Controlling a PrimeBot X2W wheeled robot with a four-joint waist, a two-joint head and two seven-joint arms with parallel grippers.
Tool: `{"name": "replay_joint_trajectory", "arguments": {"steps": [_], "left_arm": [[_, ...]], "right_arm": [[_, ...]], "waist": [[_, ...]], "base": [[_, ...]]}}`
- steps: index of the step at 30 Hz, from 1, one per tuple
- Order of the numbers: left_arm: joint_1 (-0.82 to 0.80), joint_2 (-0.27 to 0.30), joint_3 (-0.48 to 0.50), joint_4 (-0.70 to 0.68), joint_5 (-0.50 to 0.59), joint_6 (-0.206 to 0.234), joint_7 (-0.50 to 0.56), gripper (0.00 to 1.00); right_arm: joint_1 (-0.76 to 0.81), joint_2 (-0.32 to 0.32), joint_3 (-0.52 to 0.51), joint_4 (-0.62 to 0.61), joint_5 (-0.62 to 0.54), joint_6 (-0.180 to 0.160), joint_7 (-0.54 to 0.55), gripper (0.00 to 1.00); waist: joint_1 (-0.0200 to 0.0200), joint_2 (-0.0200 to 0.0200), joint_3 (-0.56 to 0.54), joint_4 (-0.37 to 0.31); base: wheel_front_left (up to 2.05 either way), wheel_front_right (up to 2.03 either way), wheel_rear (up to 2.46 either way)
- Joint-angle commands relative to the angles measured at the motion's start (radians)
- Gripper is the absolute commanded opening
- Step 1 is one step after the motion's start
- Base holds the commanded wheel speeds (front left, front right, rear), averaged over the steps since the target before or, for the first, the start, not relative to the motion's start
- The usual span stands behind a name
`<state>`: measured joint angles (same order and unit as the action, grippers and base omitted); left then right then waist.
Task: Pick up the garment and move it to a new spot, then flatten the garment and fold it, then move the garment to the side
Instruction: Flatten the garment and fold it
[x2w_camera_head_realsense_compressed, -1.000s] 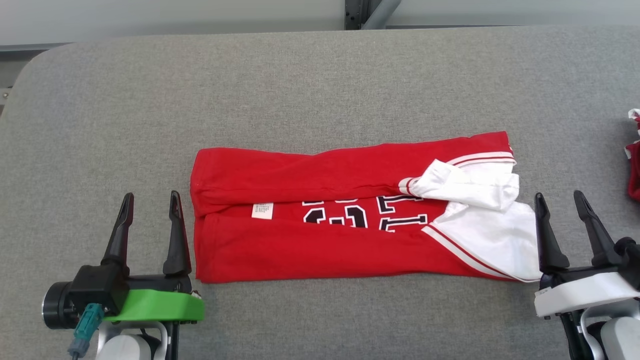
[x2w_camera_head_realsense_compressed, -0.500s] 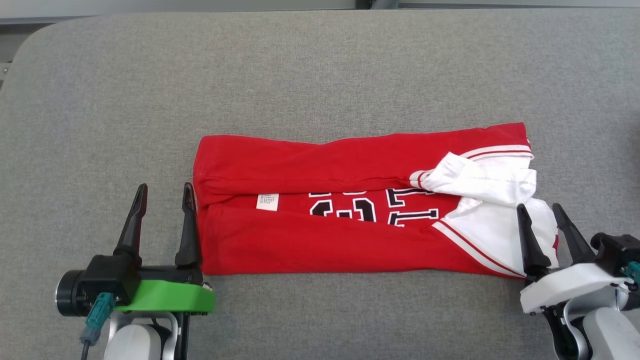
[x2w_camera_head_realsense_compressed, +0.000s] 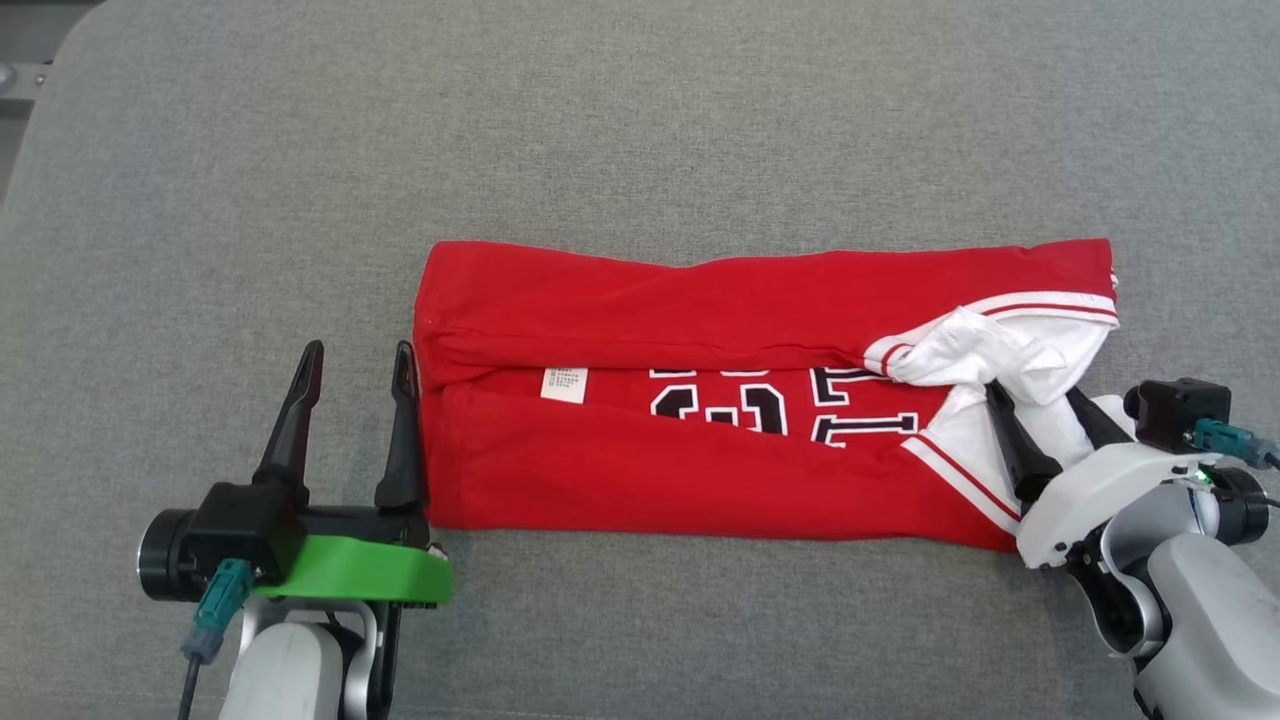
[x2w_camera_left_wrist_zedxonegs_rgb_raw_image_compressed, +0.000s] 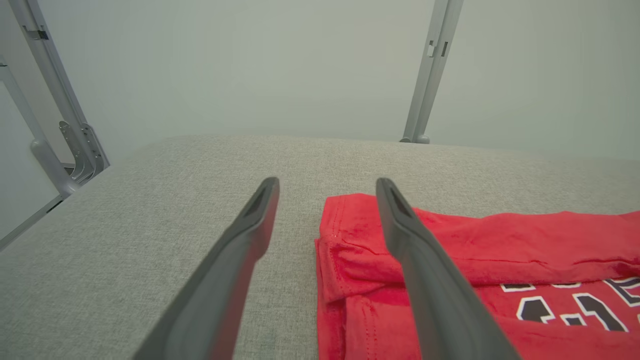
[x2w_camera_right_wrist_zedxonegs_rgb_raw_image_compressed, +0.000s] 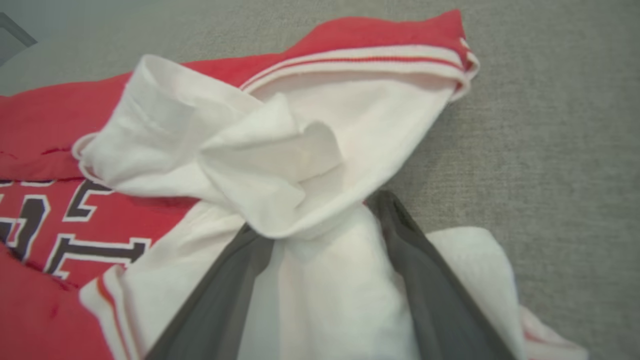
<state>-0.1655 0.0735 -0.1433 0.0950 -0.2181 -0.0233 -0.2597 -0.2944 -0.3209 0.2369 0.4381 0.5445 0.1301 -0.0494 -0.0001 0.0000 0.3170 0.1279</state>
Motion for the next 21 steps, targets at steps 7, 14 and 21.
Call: {"name": "replay_joint_trajectory", "arguments": {"steps": [7,14,21], "left_arm": [[-0.012,-0.012,0.01,0.008,0.007,-0.007,-0.004,1.0],[-0.006,-0.016,0.018,0.009,0.011,-0.009,-0.004,1.0],[0.003,-0.019,0.03,0.006,0.013,-0.011,-0.004,1.0]], "right_arm": [[0.03,0.002,0.123,-0.013,0.083,0.007,0.126,0.0],[0.03,-0.045,0.083,-0.074,0.126,0.0,0.079,0.0],[0.074,-0.111,-0.041,-0.098,0.147,-0.001,0.035,0.0]], "waist": [[0.0001,0.0,0.005,0.018],[0.0001,0.0,-0.006,0.009],[0.0001,0.0,-0.018,-0.013]], "base": [[0.0,0.0,0.0],[0.0,0.0,0.0],[0.0,0.0,0.0]]}}
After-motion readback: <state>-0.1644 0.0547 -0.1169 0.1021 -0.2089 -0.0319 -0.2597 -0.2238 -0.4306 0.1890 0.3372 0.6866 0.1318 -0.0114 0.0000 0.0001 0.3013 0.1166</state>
